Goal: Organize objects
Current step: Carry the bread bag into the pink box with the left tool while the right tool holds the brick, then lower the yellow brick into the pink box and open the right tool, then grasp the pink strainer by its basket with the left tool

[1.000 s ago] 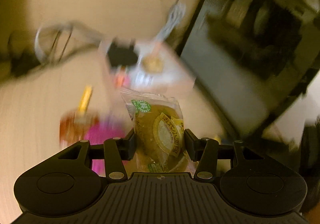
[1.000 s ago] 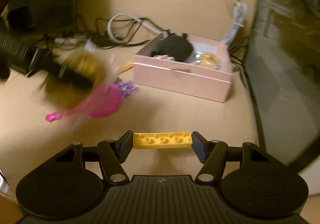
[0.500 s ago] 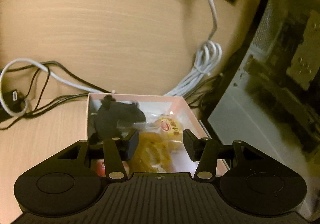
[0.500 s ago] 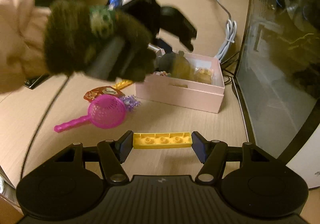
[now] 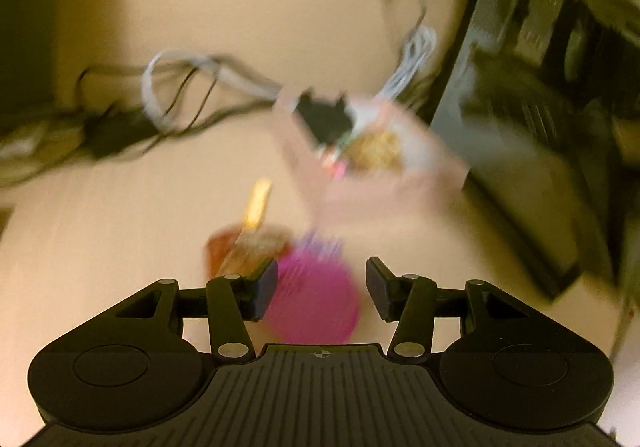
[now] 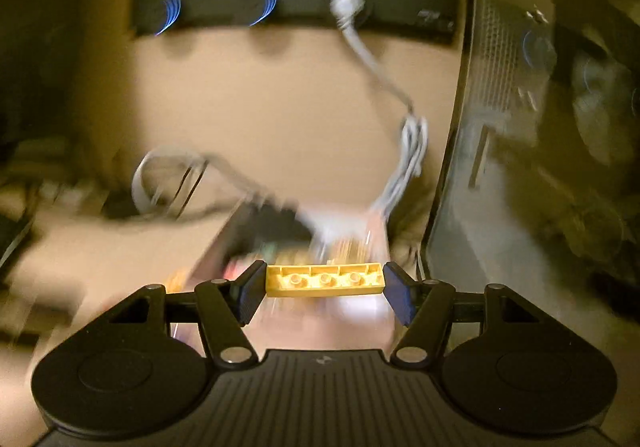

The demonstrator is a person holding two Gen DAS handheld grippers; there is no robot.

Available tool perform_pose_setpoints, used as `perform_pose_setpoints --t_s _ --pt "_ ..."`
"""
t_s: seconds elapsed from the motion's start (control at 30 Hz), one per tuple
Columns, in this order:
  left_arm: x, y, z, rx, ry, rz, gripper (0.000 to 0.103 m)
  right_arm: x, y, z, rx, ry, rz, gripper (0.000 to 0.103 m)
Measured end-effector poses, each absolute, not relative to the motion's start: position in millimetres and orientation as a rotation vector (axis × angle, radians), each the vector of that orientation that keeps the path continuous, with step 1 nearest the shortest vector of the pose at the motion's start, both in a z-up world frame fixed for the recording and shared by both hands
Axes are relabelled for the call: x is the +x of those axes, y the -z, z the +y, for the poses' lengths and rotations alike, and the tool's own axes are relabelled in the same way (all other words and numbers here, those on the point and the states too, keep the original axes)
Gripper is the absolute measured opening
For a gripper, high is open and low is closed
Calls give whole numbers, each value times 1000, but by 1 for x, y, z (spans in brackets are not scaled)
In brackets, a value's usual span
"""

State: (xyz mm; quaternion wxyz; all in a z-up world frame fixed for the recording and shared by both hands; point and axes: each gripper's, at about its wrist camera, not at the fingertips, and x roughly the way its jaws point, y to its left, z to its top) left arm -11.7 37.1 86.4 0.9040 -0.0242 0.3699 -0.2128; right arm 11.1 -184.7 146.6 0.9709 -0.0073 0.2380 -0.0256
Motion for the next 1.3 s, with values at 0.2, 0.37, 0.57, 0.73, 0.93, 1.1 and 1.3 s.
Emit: perform_pose_setpoints --t_s 0.2,0.37,0.57,0.73,0.93,1.1,1.3 --pt "-34 -70 56 45 396 823 53 40 -126 -201 139 15 620 91" --pt "-32 -64 47 70 424 833 53 5 -85 -182 108 -15 735 93" --pt "-9 -52 16 127 459 835 53 -37 -58 -152 43 -53 823 97" --pt "4 -47 -1 147 465 833 53 -56 -50 -142 22 -39 843 101" --pt "14 -50 -17 234 487 780 57 -67 -49 -145 23 -13 845 103" --pt "26 -41 -25 295 474 790 63 -66 -43 -148 34 -4 855 103" --pt "33 -36 -34 311 458 775 65 -62 -33 -144 22 -1 870 103"
